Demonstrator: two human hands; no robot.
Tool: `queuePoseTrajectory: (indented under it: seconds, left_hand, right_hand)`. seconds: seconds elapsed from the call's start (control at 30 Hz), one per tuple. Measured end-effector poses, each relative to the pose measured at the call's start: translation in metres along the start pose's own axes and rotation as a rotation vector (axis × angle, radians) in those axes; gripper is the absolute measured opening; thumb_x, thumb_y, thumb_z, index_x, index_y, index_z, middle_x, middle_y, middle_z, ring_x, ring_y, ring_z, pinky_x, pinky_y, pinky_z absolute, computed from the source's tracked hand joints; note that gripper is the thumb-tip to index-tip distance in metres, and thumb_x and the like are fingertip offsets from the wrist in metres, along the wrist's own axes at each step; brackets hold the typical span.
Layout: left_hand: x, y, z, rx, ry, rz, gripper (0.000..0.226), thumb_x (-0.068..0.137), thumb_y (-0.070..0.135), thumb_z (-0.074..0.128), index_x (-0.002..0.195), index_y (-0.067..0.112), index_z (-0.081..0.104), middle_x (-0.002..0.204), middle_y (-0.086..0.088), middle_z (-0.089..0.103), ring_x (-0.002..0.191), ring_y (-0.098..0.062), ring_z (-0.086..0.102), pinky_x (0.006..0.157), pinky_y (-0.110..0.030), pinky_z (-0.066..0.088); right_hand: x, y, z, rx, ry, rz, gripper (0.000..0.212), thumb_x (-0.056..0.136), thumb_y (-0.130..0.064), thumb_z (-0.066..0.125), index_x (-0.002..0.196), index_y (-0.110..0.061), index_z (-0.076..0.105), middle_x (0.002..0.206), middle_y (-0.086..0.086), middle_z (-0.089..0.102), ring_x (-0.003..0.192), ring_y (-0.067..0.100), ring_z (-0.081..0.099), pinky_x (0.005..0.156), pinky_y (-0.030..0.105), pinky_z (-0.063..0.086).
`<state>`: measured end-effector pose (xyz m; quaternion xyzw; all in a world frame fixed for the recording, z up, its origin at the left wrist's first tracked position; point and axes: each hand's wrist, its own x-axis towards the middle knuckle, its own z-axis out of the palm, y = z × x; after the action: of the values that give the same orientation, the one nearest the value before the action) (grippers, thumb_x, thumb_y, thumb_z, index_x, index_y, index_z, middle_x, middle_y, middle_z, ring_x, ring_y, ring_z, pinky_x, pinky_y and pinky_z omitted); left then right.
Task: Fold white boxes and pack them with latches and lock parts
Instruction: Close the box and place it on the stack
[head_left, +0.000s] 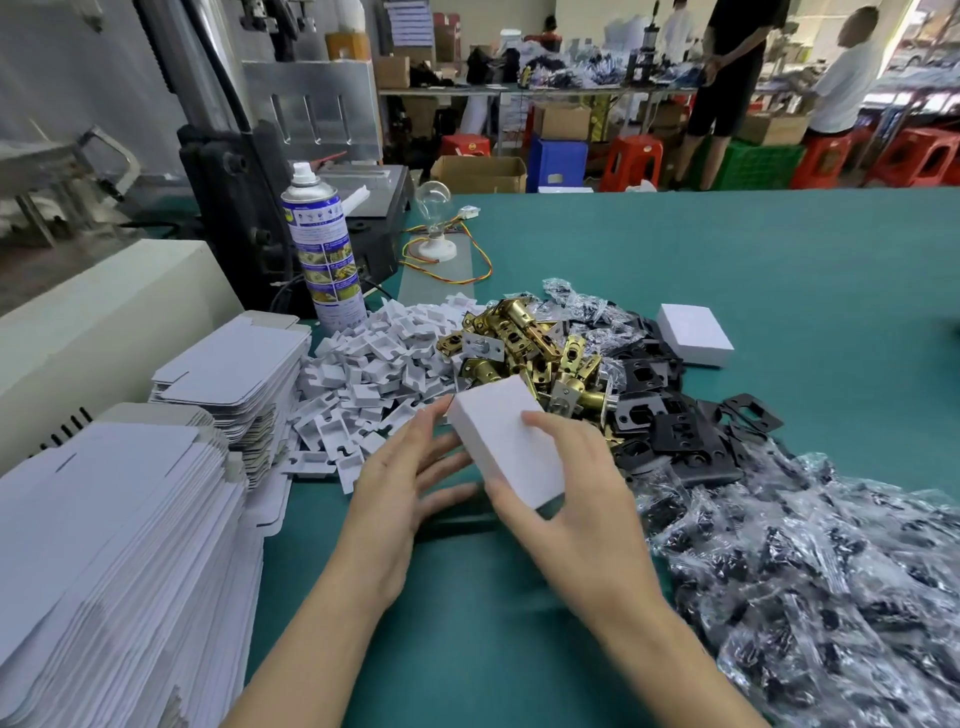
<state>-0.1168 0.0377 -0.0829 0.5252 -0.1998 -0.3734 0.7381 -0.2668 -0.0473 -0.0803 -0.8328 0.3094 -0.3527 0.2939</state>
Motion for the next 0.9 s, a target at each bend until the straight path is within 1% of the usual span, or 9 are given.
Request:
queuePoseTrajectory:
  seconds: [0.03, 0.1, 0.17, 0.23, 0.3, 0.47, 0.7, 0.8, 0.9]
  left_hand:
    - [0.0, 0.001, 0.0, 0.027, -0.011, -0.001, 0.041, 0.098, 0.054, 0.053, 0.13, 0.033, 0.07, 0.119, 0.001, 0.079, 0.109, -0.015, 0.076, 0.078, -0.031, 0.065]
    - [0.0, 0.0, 0.0, 0.111, -0.005, -0.005, 0.043, 0.099, 0.056, 0.048, 0.131, 0.033, 0.068, 0.119, 0.004, 0.079, 0.109, -0.014, 0.076, 0.079, -0.029, 0.065]
    - [0.0, -0.001, 0.0, 0.175, -0.01, -0.009, 0.039, 0.105, 0.05, 0.045, 0.125, 0.028, 0.071, 0.117, 0.004, 0.08, 0.107, -0.014, 0.077, 0.076, -0.028, 0.065]
    - [0.0, -0.003, 0.0, 0.239, -0.021, 0.007, 0.033, 0.11, 0.039, 0.046, 0.121, 0.026, 0.074, 0.114, 0.005, 0.081, 0.105, -0.014, 0.077, 0.075, -0.027, 0.064]
    - [0.0, -0.004, 0.0, 0.299, -0.025, 0.045, 0.027, 0.11, 0.03, 0.051, 0.116, 0.027, 0.077, 0.11, 0.007, 0.081, 0.103, -0.013, 0.078, 0.074, -0.027, 0.064]
    - [-0.001, -0.009, -0.003, 0.353, -0.05, 0.044, 0.028, 0.11, 0.018, 0.052, 0.111, 0.025, 0.079, 0.107, 0.006, 0.081, 0.101, -0.014, 0.078, 0.074, -0.026, 0.064]
    - [0.003, -0.01, -0.006, 0.353, -0.063, 0.024, 0.026, 0.109, 0.014, 0.055, 0.11, 0.025, 0.078, 0.107, 0.006, 0.081, 0.101, -0.013, 0.078, 0.075, -0.026, 0.064]
    - [0.003, -0.011, -0.007, 0.376, -0.078, 0.024, 0.024, 0.108, 0.014, 0.056, 0.11, 0.026, 0.078, 0.107, 0.008, 0.081, 0.101, -0.012, 0.078, 0.077, -0.028, 0.064]
    - [0.002, -0.013, -0.005, 0.384, -0.096, 0.021, 0.024, 0.108, 0.013, 0.057, 0.109, 0.025, 0.078, 0.107, 0.006, 0.081, 0.101, -0.013, 0.078, 0.079, -0.03, 0.065]
  right_hand:
    - [0.007, -0.003, -0.008, 0.067, 0.042, 0.046, 0.056, 0.086, -0.045, 0.075, 0.136, -0.035, 0.053, 0.132, -0.017, 0.051, 0.114, -0.005, 0.048, 0.089, 0.009, 0.039]
    - [0.026, -0.006, -0.027, 0.124, 0.1, 0.12, 0.052, 0.085, -0.048, 0.076, 0.131, -0.037, 0.054, 0.128, -0.014, 0.056, 0.113, 0.003, 0.052, 0.093, 0.025, 0.047]
    - [0.051, -0.007, -0.051, 0.167, 0.107, 0.199, 0.055, 0.079, -0.056, 0.075, 0.127, -0.042, 0.053, 0.125, -0.012, 0.059, 0.109, 0.013, 0.06, 0.086, 0.038, 0.055]
    - [0.08, -0.002, -0.074, 0.313, 0.09, 0.323, 0.054, 0.078, -0.058, 0.073, 0.125, -0.043, 0.053, 0.121, -0.012, 0.062, 0.1, 0.015, 0.069, 0.08, 0.04, 0.061]
    - [0.112, 0.016, -0.087, 0.368, 0.119, 0.421, 0.049, 0.084, -0.049, 0.075, 0.126, -0.036, 0.053, 0.12, -0.005, 0.064, 0.093, 0.016, 0.073, 0.081, 0.04, 0.062]
    - [0.179, 0.077, -0.096, 0.076, 0.277, 0.492, 0.058, 0.082, -0.04, 0.073, 0.133, -0.021, 0.051, 0.138, 0.011, 0.053, 0.118, 0.031, 0.058, 0.097, 0.05, 0.054]
    - [0.215, 0.15, -0.108, -0.325, 0.202, 0.595, 0.064, 0.086, -0.041, 0.075, 0.135, -0.01, 0.047, 0.137, 0.021, 0.049, 0.118, 0.042, 0.056, 0.096, 0.046, 0.048]
    - [0.215, 0.172, -0.104, -0.368, 0.173, 0.618, 0.064, 0.088, -0.036, 0.074, 0.137, -0.008, 0.045, 0.141, 0.024, 0.044, 0.122, 0.045, 0.054, 0.1, 0.047, 0.045]
    - [0.217, 0.179, -0.098, -0.385, 0.159, 0.6, 0.068, 0.088, -0.039, 0.076, 0.135, -0.005, 0.042, 0.142, 0.026, 0.04, 0.125, 0.048, 0.051, 0.105, 0.049, 0.042]
